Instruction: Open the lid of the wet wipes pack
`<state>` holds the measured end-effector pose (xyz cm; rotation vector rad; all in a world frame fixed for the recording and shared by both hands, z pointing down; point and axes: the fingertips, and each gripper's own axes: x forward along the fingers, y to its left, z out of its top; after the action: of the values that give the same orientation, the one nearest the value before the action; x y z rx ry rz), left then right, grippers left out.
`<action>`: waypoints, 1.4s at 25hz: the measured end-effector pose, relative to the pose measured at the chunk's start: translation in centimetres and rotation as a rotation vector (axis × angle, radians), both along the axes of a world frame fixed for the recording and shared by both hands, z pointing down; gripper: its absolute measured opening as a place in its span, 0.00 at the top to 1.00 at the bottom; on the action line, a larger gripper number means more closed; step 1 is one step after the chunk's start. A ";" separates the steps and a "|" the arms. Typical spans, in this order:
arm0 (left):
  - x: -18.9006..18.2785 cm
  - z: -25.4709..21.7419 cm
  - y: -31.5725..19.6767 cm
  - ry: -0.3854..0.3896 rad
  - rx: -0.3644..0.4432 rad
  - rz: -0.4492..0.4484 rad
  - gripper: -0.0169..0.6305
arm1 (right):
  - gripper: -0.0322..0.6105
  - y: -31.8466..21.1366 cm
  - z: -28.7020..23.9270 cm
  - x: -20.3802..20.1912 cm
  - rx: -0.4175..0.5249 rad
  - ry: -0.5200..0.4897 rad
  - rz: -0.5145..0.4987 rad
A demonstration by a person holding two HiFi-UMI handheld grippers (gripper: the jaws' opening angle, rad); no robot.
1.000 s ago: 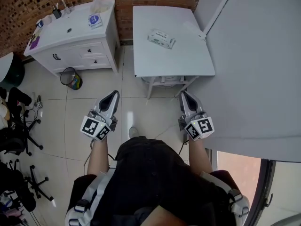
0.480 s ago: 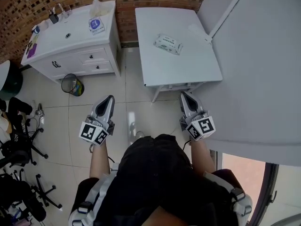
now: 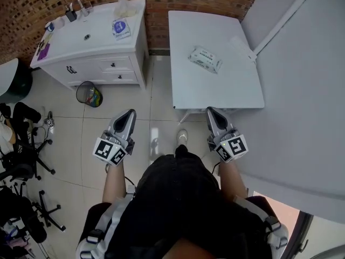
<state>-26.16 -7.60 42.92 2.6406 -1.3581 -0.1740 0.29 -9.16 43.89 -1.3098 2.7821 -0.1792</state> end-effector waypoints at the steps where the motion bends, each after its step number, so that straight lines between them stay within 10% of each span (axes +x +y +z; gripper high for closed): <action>1: -0.1 -0.2 -0.7 -0.010 0.006 -0.008 0.97 | 0.94 -1.2 0.0 -0.3 0.010 -0.003 -0.017; 15: 0.9 -3.2 -9.1 -0.054 0.052 -0.057 0.97 | 0.94 -13.1 -2.0 -2.8 0.121 0.056 -0.170; 35: 12.0 -2.2 -20.6 -0.004 0.033 0.165 0.97 | 0.94 -21.2 -1.2 8.8 0.050 -0.008 0.039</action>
<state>-14.16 -28.18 40.72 2.7654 -1.1406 -0.1715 9.05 -30.37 42.68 -1.3479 2.7330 -0.1114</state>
